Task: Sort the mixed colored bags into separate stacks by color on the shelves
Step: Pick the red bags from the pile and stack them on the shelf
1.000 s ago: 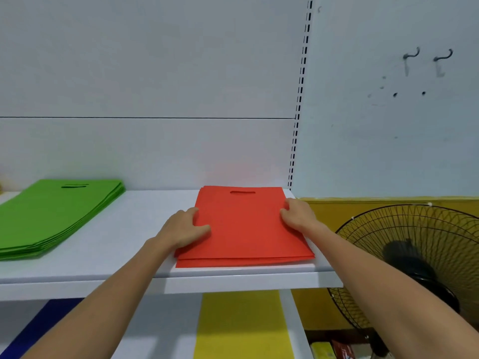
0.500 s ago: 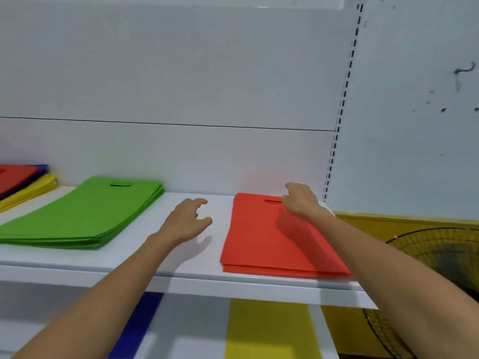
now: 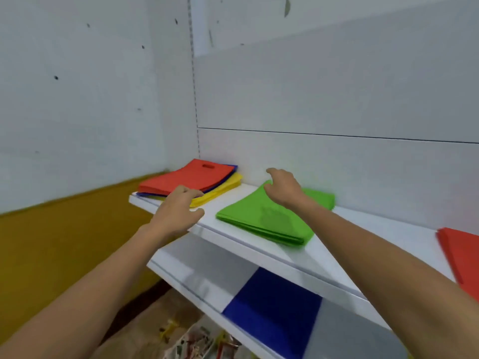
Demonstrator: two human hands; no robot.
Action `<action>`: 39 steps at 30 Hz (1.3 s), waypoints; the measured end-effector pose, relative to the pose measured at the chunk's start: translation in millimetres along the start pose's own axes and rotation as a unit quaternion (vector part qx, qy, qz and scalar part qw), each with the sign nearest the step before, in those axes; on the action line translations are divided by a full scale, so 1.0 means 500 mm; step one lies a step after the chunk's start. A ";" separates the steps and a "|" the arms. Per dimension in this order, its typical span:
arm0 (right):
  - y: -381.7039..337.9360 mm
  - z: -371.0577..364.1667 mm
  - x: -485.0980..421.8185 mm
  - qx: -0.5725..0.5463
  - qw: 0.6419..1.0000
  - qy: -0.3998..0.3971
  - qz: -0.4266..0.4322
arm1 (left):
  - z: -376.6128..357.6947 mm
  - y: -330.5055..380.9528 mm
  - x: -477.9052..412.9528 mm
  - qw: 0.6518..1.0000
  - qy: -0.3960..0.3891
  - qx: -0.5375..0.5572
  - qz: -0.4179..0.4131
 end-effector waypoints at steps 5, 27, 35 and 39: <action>-0.185 -0.094 -0.079 -0.038 0.997 -0.009 0.070 | 0.094 -0.154 0.014 0.996 0.031 -0.060 0.057; -0.516 -0.398 -0.557 -0.056 0.991 -0.026 0.119 | 0.210 -0.569 -0.336 0.990 0.061 -0.104 0.076; -0.469 -0.427 -0.624 0.023 0.997 -0.004 0.067 | 0.148 -0.640 -0.490 0.998 0.024 -0.061 0.025; -0.392 -0.400 -0.629 0.058 0.997 0.024 -0.032 | 0.084 -0.641 -0.579 0.997 -0.023 -0.044 -0.054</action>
Point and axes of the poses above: each hand's wrist, its own x-axis away from the middle knuckle, its own z-axis out of the back of the hand, y = z × x, the point moved 3 cm from there along -x, towards the middle knuckle, and after that the axes turned 5 degrees about x, right-handed, at the moved point
